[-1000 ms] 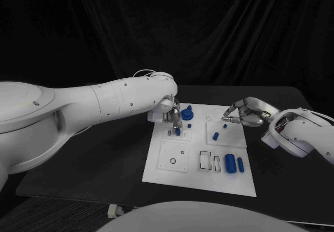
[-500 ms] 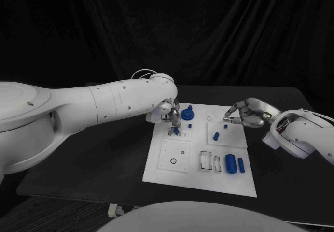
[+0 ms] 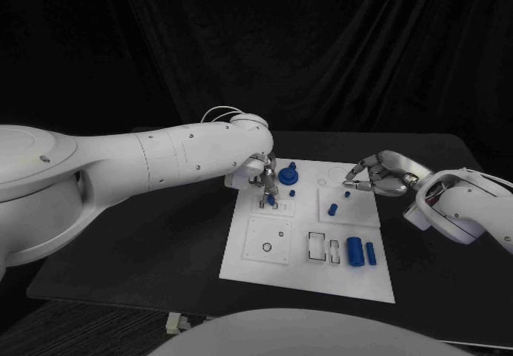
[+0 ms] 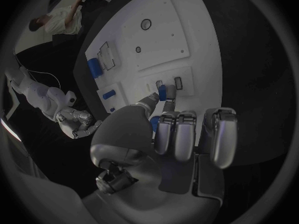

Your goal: Assemble the parts on the task board

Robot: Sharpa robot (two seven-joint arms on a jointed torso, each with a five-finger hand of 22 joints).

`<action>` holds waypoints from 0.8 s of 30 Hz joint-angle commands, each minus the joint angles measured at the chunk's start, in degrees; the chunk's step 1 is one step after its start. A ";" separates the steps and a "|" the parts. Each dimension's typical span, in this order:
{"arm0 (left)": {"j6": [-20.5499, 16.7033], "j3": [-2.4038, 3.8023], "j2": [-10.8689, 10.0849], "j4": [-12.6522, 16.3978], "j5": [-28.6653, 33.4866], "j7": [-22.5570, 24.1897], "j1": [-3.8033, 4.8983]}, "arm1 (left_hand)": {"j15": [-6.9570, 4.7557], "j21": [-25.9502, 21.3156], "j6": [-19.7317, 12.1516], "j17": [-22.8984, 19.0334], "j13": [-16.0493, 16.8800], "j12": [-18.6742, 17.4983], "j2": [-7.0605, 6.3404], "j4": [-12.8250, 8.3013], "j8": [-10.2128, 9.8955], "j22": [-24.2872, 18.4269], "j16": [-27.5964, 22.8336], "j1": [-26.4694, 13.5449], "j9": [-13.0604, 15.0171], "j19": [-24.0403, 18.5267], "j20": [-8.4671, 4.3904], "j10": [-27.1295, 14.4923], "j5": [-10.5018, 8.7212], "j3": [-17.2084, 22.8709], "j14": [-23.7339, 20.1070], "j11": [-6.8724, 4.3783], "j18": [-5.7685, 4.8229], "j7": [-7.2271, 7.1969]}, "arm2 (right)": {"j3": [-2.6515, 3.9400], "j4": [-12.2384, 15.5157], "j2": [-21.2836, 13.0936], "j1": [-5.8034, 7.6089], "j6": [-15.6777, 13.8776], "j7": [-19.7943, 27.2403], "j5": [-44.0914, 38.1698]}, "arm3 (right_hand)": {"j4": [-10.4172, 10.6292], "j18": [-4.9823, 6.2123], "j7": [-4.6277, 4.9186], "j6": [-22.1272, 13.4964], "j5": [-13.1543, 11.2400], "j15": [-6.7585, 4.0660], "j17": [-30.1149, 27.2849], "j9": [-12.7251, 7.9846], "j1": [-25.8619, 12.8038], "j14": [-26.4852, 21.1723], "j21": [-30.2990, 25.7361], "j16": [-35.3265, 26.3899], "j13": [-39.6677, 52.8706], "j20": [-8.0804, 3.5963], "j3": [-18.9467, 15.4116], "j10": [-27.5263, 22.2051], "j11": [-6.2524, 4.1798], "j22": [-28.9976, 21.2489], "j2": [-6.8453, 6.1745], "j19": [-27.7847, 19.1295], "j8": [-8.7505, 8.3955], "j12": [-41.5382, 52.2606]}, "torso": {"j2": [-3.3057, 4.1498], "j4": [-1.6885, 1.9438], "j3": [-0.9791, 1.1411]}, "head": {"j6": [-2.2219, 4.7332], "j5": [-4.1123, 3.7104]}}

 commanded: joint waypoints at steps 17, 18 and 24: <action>-1.17 0.02 -0.72 2.49 -0.22 -2.77 -0.30 | -0.45 -0.30 0.51 15.08 15.02 -0.24 -0.46 0.13 0.48 8.81 0.14 0.10 0.29 2.55 -0.46 6.07 -0.29 -0.10 6.17 -0.57 0.88 -0.15 | 0.03 0.21 -0.31 -0.21 -0.26 -0.41 -0.01 | 0.02 0.48 0.16 -0.28 0.45 0.43 15.10 0.08 0.86 6.05 -0.58 0.15 15.09 0.46 -0.39 6.07 0.36 13.83 -0.09 4.22 0.05 0.15 | 0.03 0.03 0.02 | -0.01 -0.11; -1.24 0.02 -0.71 2.48 -0.22 -2.77 -0.33 | -0.45 -0.30 0.51 15.08 15.02 -0.24 -0.46 0.13 0.48 8.81 0.14 0.10 0.29 2.55 -0.46 6.07 -0.29 -0.10 6.17 -0.57 0.88 -0.15 | 0.03 0.23 -0.32 -0.22 -0.29 -0.39 -0.01 | 0.02 0.48 0.16 -0.28 0.45 0.43 15.10 0.08 0.86 6.05 -0.58 0.15 15.09 0.46 -0.39 6.07 0.36 13.83 -0.09 4.22 0.05 0.15 | 0.02 0.02 0.02 | -0.01 -0.08; -1.67 0.02 -0.71 2.25 -0.22 -2.75 -0.43 | -0.46 -0.36 0.53 15.08 15.02 -0.24 -0.45 0.16 0.50 8.74 0.14 0.08 0.32 2.52 -0.47 6.07 -0.31 -0.11 6.17 -0.58 0.90 -0.14 | 0.02 0.28 -0.35 -0.25 -0.35 -0.36 -0.01 | 0.01 0.49 0.16 -0.29 0.51 0.43 15.10 0.08 0.90 6.05 -0.61 0.15 15.09 0.46 -0.40 6.07 0.37 13.81 -0.10 4.20 0.05 0.15 | -0.05 -0.02 0.01 | -0.01 -0.04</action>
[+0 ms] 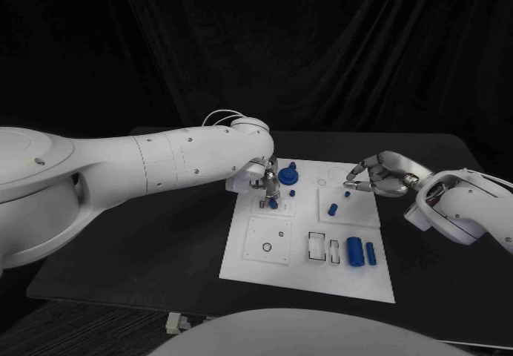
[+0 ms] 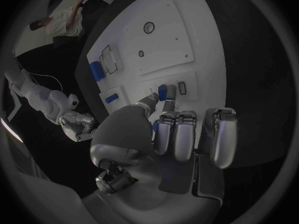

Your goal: Assemble the parts on the task board

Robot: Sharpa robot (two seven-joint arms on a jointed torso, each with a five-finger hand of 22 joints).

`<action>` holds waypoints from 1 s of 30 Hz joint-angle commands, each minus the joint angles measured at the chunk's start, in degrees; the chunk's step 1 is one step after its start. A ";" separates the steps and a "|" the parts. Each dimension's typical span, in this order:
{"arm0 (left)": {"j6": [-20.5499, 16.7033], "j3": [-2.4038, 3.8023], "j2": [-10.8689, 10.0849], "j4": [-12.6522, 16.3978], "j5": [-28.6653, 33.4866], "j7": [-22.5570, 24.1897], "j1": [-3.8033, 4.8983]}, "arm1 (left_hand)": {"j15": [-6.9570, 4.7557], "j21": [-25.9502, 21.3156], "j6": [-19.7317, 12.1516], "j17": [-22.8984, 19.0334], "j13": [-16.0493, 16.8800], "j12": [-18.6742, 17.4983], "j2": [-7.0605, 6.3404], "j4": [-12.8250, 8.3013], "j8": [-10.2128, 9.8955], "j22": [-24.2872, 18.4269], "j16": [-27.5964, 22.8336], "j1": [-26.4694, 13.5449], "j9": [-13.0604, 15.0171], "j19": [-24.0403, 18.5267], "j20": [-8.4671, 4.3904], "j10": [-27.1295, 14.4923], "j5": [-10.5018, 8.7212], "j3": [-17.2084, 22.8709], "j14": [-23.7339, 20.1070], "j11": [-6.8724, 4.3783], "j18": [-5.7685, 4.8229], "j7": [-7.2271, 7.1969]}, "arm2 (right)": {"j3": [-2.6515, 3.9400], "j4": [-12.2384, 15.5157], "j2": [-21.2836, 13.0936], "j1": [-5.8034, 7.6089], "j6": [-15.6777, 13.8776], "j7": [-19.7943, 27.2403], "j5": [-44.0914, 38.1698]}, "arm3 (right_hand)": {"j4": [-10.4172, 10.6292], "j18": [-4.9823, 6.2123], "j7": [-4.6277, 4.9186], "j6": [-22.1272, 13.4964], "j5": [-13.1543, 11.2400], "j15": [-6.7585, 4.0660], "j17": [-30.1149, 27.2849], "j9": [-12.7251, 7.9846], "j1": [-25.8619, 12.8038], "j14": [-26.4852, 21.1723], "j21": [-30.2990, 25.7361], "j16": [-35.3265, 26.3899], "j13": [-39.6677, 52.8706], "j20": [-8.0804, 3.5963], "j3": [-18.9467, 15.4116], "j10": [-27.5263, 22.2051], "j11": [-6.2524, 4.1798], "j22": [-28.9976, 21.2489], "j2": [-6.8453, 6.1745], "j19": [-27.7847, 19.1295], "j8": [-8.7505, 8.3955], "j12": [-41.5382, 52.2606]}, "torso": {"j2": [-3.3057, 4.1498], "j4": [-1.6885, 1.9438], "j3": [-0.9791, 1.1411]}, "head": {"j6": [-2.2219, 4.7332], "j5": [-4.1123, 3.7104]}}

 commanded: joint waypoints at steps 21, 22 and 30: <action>-1.69 0.04 0.19 -0.16 0.07 -2.71 -0.35 | -0.29 -0.66 0.33 15.09 15.02 -0.24 -0.36 0.28 0.22 8.41 0.14 0.03 0.18 2.33 -0.51 5.85 -0.36 -0.09 5.95 -0.39 0.99 0.05 | 0.02 0.21 -0.21 -0.21 -0.46 -0.32 -0.01 | 0.01 0.51 0.17 -0.29 0.32 0.43 15.10 0.09 0.67 6.05 -0.36 0.14 15.09 0.47 -0.43 6.07 0.37 13.81 0.15 4.17 0.05 0.15 | 0.10 0.02 -0.03 | -0.01 0.00; -1.68 0.04 0.21 -0.15 0.07 -2.71 -0.38 | -0.29 -0.66 0.33 15.09 15.02 -0.24 -0.36 0.28 0.22 8.41 0.14 0.03 0.18 2.33 -0.51 5.85 -0.36 -0.09 5.95 -0.39 0.99 0.05 | 0.02 0.21 -0.21 -0.21 -0.47 -0.32 -0.01 | 0.01 0.51 0.17 -0.29 0.32 0.43 15.10 0.09 0.67 6.05 -0.36 0.14 15.09 0.47 -0.43 6.07 0.37 13.81 0.15 4.17 0.05 0.15 | 0.09 0.01 -0.03 | -0.01 0.02; -1.53 0.04 0.28 -0.01 0.07 -2.72 -0.55 | -0.32 -0.83 0.29 15.09 15.02 -0.24 -0.36 0.43 0.22 8.23 0.14 -0.08 0.26 2.24 -0.55 5.85 -0.52 -0.15 5.95 -0.40 1.04 0.05 | 0.02 0.21 -0.21 -0.24 -0.50 -0.32 -0.01 | 0.01 0.52 0.17 -0.29 0.36 0.44 15.10 0.09 0.70 6.05 -0.41 0.14 15.09 0.47 -0.44 6.07 0.38 13.79 0.15 4.15 0.05 0.15 | 0.10 0.02 -0.03 | -0.01 0.06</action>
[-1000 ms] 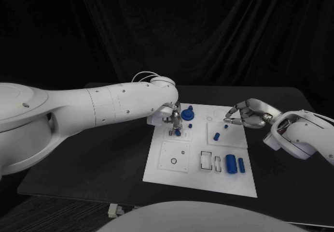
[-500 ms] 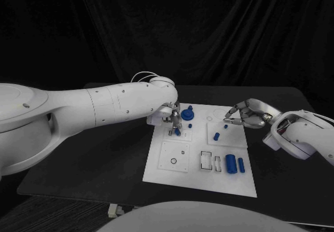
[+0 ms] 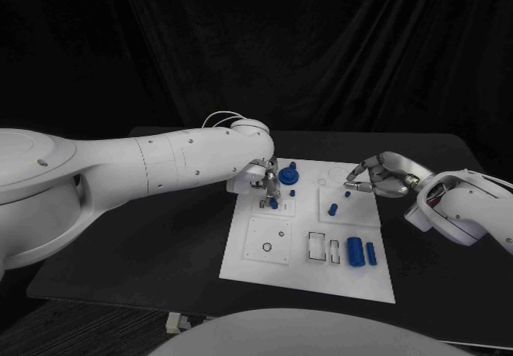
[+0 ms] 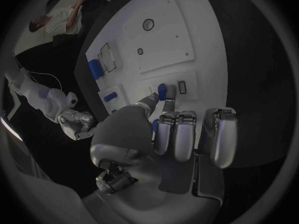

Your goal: Assemble the parts on the task board

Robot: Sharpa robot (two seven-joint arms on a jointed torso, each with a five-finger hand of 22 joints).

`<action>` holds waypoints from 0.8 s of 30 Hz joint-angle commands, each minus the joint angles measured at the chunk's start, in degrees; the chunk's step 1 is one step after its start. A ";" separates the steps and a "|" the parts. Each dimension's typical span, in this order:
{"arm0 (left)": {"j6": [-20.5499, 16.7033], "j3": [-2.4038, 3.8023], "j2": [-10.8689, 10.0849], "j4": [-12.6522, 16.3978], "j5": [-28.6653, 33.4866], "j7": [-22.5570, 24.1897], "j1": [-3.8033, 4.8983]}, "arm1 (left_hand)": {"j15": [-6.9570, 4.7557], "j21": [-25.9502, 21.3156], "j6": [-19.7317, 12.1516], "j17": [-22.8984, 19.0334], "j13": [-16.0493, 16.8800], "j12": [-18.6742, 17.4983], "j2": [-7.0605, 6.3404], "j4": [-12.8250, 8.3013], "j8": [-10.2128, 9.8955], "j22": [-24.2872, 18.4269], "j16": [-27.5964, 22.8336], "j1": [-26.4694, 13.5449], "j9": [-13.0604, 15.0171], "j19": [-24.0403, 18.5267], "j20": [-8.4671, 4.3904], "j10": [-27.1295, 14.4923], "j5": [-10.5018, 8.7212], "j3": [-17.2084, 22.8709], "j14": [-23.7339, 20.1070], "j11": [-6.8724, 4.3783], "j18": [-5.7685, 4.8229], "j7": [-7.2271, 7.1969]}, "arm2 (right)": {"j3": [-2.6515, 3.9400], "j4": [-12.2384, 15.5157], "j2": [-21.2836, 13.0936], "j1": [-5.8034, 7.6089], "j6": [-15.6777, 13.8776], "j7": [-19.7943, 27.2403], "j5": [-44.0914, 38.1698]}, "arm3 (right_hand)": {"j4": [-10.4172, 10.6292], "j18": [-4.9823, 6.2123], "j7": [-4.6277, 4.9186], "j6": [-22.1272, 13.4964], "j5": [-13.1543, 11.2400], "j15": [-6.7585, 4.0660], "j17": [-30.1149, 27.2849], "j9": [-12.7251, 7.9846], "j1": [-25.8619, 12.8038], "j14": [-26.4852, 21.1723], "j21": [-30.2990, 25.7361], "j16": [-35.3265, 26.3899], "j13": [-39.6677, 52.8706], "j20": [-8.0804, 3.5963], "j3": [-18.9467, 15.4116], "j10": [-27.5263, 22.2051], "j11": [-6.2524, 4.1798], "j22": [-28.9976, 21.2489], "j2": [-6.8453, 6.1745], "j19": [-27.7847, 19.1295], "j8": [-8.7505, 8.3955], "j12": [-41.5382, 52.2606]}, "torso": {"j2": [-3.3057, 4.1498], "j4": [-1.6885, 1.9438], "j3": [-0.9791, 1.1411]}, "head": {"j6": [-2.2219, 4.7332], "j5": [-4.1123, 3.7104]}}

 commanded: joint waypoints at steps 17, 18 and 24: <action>-0.48 0.04 0.24 -0.10 0.13 -2.71 -0.34 | -0.39 -1.19 0.21 15.09 15.02 -0.24 -0.37 0.56 0.23 7.33 0.14 -0.15 0.25 1.75 -0.62 5.85 -0.55 -0.17 5.95 -0.44 1.28 0.03 | 0.03 0.17 -0.19 -0.18 -0.58 -0.33 -0.01 | -0.01 0.52 0.18 -0.32 0.45 0.44 15.09 0.09 0.56 6.05 -0.19 0.15 15.09 0.47 -0.50 6.07 0.39 13.77 -0.10 4.15 0.04 0.15 | -0.02 0.01 0.02 | -0.01 -0.07; -0.55 0.04 0.22 -0.09 0.13 -2.70 -0.34 | -0.39 -1.19 0.21 15.09 15.02 -0.24 -0.37 0.56 0.23 7.33 0.14 -0.15 0.25 1.75 -0.62 5.85 -0.55 -0.17 5.95 -0.44 1.28 0.03 | 0.03 0.16 -0.18 -0.18 -0.58 -0.32 -0.01 | -0.01 0.53 0.18 -0.33 0.46 0.44 15.09 0.08 0.56 6.05 -0.22 0.15 15.09 0.47 -0.51 6.07 0.38 13.75 -0.10 4.13 0.03 0.15 | -0.04 0.00 0.00 | -0.01 -0.04; -1.26 0.04 -0.09 0.31 0.13 -2.60 -0.36 | -0.48 -1.27 0.17 15.09 15.02 -0.24 -0.58 0.24 0.31 7.30 0.14 0.39 0.51 1.76 -0.70 5.85 -0.51 -0.07 5.95 -0.54 1.28 -0.10 | 0.03 0.13 -0.19 -0.20 -0.48 -0.41 -0.01 | -0.01 0.53 0.18 -0.33 0.46 0.44 15.09 0.08 0.56 6.05 -0.22 0.15 15.09 0.47 -0.51 6.07 0.38 13.75 -0.10 4.13 0.03 0.15 | 0.01 -0.02 -0.01 | -0.01 -0.01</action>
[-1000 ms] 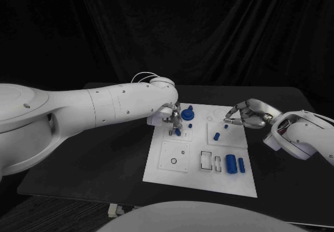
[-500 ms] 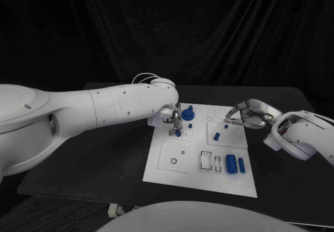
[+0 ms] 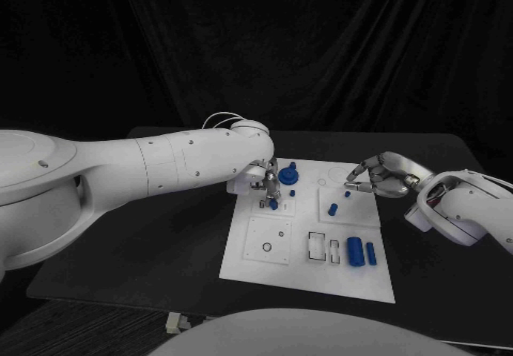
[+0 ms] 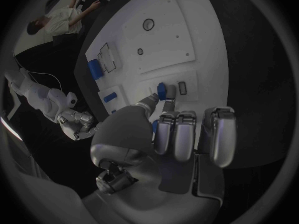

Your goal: Assemble the parts on the task board

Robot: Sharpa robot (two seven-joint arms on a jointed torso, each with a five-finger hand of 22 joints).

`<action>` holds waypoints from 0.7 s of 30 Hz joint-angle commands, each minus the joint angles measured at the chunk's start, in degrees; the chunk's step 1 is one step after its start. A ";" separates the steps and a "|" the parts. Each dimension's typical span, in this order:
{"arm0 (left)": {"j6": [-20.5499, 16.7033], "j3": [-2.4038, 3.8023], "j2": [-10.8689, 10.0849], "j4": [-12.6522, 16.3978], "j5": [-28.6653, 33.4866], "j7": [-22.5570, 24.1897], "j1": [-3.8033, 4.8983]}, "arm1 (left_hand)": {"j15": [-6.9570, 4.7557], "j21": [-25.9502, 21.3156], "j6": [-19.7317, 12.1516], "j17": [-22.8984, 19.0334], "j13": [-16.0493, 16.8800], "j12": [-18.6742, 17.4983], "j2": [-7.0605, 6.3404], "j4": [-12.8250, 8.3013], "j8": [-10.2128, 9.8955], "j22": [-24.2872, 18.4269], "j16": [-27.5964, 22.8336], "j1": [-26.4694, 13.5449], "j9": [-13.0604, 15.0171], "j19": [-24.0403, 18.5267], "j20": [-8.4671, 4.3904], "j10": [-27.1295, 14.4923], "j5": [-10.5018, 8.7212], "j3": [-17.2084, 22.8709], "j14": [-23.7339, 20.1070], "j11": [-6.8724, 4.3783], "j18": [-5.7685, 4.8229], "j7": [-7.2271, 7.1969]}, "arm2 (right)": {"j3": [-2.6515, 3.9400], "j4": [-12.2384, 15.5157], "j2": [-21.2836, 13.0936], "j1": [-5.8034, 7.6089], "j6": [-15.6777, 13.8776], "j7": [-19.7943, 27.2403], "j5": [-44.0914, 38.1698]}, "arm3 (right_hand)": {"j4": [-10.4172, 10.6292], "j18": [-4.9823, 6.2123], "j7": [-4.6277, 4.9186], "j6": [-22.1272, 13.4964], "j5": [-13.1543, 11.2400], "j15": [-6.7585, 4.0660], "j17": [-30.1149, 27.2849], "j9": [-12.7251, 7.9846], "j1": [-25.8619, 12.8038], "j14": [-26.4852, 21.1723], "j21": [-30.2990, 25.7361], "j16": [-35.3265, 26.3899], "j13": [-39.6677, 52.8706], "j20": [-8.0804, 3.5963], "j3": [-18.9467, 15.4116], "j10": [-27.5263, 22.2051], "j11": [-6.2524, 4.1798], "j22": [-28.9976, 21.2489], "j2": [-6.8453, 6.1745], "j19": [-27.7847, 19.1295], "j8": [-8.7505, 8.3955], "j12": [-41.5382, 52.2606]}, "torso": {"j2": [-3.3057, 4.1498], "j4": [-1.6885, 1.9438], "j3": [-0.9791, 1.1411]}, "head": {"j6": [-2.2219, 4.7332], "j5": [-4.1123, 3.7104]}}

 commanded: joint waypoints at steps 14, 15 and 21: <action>-1.42 0.04 -0.45 0.96 0.17 -2.53 -0.14 | -0.52 -0.54 0.13 15.09 15.02 -0.24 -1.84 1.25 0.42 7.09 0.14 -1.29 0.73 1.77 -0.38 6.06 -1.11 -1.30 5.95 -0.31 0.41 0.01 | 0.03 -0.01 -0.04 -0.19 -0.15 -0.59 -0.02 | 0.15 0.56 0.19 -0.36 0.24 0.44 15.09 0.08 0.58 6.05 -0.34 0.15 15.10 0.48 -0.37 6.07 0.38 13.72 -0.10 4.07 0.01 0.15 | -0.04 0.02 0.00 | -0.01 0.14; -1.41 0.04 -0.46 0.96 0.17 -2.54 -0.14 | -0.51 -0.58 0.10 15.09 15.02 -0.24 -1.86 1.50 0.40 7.06 0.14 -1.53 0.77 1.77 -0.38 6.06 -1.24 -1.45 5.95 -0.30 0.42 0.02 | 0.03 -0.02 -0.04 -0.20 -0.13 -0.60 -0.02 | 0.15 0.56 0.19 -0.36 0.24 0.44 15.09 0.08 0.58 6.05 -0.34 0.15 15.10 0.48 -0.37 6.07 0.38 13.72 -0.10 4.07 0.01 0.15 | -0.03 0.02 -0.02 | -0.01 0.14; -1.34 0.04 -0.52 0.94 0.17 -2.54 -0.14 | -0.46 -0.73 -0.09 15.09 15.02 -0.24 -2.04 2.74 0.27 6.99 0.14 -2.64 0.96 1.78 -0.35 6.06 -2.19 -2.22 5.95 -0.24 0.43 0.11 | 0.03 -0.04 -0.05 -0.20 -0.07 -0.63 -0.02 | 0.15 0.56 0.19 -0.36 0.24 0.44 15.09 0.08 0.58 6.05 -0.34 0.15 15.10 0.48 -0.37 6.07 0.38 13.72 -0.10 4.07 0.01 0.15 | -0.02 -0.01 0.01 | -0.01 0.21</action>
